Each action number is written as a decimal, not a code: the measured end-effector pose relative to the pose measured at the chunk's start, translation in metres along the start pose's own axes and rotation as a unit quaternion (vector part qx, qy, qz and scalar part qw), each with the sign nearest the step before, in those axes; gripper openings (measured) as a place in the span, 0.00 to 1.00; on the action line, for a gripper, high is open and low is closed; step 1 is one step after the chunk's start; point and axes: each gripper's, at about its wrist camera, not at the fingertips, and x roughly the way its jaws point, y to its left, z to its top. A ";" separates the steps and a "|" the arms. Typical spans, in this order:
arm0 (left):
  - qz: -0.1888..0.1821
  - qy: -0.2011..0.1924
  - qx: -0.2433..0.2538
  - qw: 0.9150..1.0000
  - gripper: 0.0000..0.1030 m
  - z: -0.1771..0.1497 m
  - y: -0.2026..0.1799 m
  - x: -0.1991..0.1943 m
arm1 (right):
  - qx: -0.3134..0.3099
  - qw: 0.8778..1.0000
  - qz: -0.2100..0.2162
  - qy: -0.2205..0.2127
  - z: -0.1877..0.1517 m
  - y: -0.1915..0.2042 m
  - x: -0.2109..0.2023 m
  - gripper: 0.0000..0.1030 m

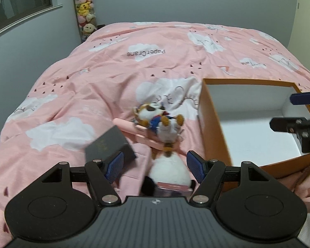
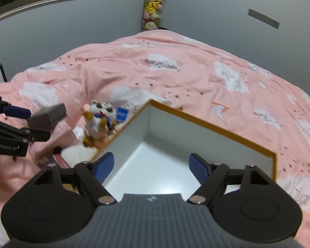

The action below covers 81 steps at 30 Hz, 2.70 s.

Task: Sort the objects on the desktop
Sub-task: 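Move both tools from the orange box toward the pile of items, then grasp the pink pouch with the right gripper while the left gripper grasps the pink tube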

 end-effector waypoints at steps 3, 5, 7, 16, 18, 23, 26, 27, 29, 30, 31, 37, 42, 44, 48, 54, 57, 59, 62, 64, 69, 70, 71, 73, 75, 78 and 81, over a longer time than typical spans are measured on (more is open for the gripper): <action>0.005 0.007 -0.005 1.000 0.78 0.000 0.012 0.000 | 0.004 1.000 0.030 0.000 0.011 0.009 0.011 0.68; 0.009 0.014 -0.013 1.000 0.78 -0.001 0.020 0.002 | 0.010 0.998 0.058 0.006 0.018 0.015 0.020 0.65; 0.017 0.019 -0.018 1.000 0.78 -0.002 0.026 0.006 | 0.013 0.997 0.081 0.011 0.021 0.022 0.028 0.62; 0.070 0.036 0.096 0.992 0.78 -0.007 0.025 0.024 | 0.008 0.987 0.156 0.049 0.034 0.060 0.072 0.61; 0.086 0.039 0.127 0.987 0.78 -0.009 0.023 0.031 | 0.009 0.984 0.167 0.056 0.037 0.065 0.080 0.61; 0.080 0.055 0.167 0.981 0.77 -0.015 0.022 0.044 | 0.003 0.981 0.182 0.073 0.041 0.076 0.099 0.57; 0.049 0.064 0.163 0.983 0.72 -0.018 0.021 0.043 | 0.000 0.980 0.184 0.078 0.041 0.078 0.103 0.53; 0.041 0.067 0.157 0.984 0.72 -0.019 0.021 0.044 | 0.000 0.979 0.186 0.080 0.041 0.077 0.105 0.51; 0.046 0.062 0.154 0.985 0.72 -0.021 0.020 0.044 | 0.003 0.978 0.190 0.088 0.041 0.077 0.109 0.49; 0.048 0.059 0.151 0.986 0.72 -0.020 0.020 0.045 | 0.004 0.978 0.190 0.089 0.040 0.078 0.111 0.49; 0.051 0.056 0.146 0.986 0.72 -0.020 0.021 0.046 | 0.003 0.978 0.191 0.090 0.040 0.078 0.112 0.49; 0.086 0.064 0.176 0.979 0.72 -0.021 0.024 0.061 | -0.007 0.980 0.179 0.086 0.041 0.077 0.111 0.49; 0.092 0.042 0.169 0.980 0.71 -0.014 0.029 0.064 | -0.006 0.980 0.175 0.089 0.040 0.076 0.111 0.49; 0.088 0.035 0.161 0.982 0.59 -0.010 0.032 0.065 | -0.009 0.980 0.178 0.091 0.040 0.078 0.111 0.49; 0.084 0.021 0.144 0.986 0.53 0.000 0.037 0.063 | -0.015 0.978 0.184 0.096 0.040 0.083 0.114 0.49; 0.065 0.030 0.105 0.992 0.52 0.007 0.050 0.061 | -0.012 0.972 0.209 0.104 0.046 0.091 0.122 0.49; 0.055 0.037 0.080 0.995 0.52 0.008 0.059 0.062 | 0.018 0.964 0.235 0.123 0.051 0.094 0.134 0.49; 0.051 0.044 0.051 0.996 0.46 0.011 0.069 0.065 | 0.040 0.957 0.249 0.140 0.053 0.096 0.143 0.49; 0.059 0.042 0.030 0.997 0.43 0.017 0.081 0.069 | 0.055 0.953 0.255 0.154 0.053 0.102 0.151 0.49; 0.054 0.038 0.028 0.997 0.43 0.020 0.083 0.069 | 0.063 0.952 0.255 0.160 0.053 0.105 0.155 0.49; 0.038 0.050 0.019 0.998 0.42 0.022 0.089 0.066 | 0.083 0.949 0.246 0.180 0.053 0.111 0.167 0.51; 0.041 0.054 0.015 0.998 0.42 0.021 0.091 0.065 | 0.089 0.948 0.244 0.185 0.052 0.111 0.170 0.52; 0.043 0.057 0.008 0.997 0.42 0.021 0.093 0.064 | 0.097 0.946 0.245 0.190 0.052 0.113 0.173 0.55; 0.043 0.060 -0.005 0.997 0.42 0.020 0.099 0.062 | 0.111 0.943 0.244 0.199 0.050 0.115 0.179 0.58; 0.035 0.063 -0.014 0.997 0.42 0.020 0.103 0.059 | 0.128 0.938 0.245 0.209 0.047 0.117 0.185 0.59; 0.014 0.069 -0.022 0.997 0.42 0.020 0.104 0.058 | 0.154 0.931 0.248 0.218 0.044 0.115 0.190 0.48; -0.004 0.076 -0.028 0.997 0.42 0.021 0.103 0.061 | 0.171 0.928 0.256 0.212 0.044 0.108 0.183 0.37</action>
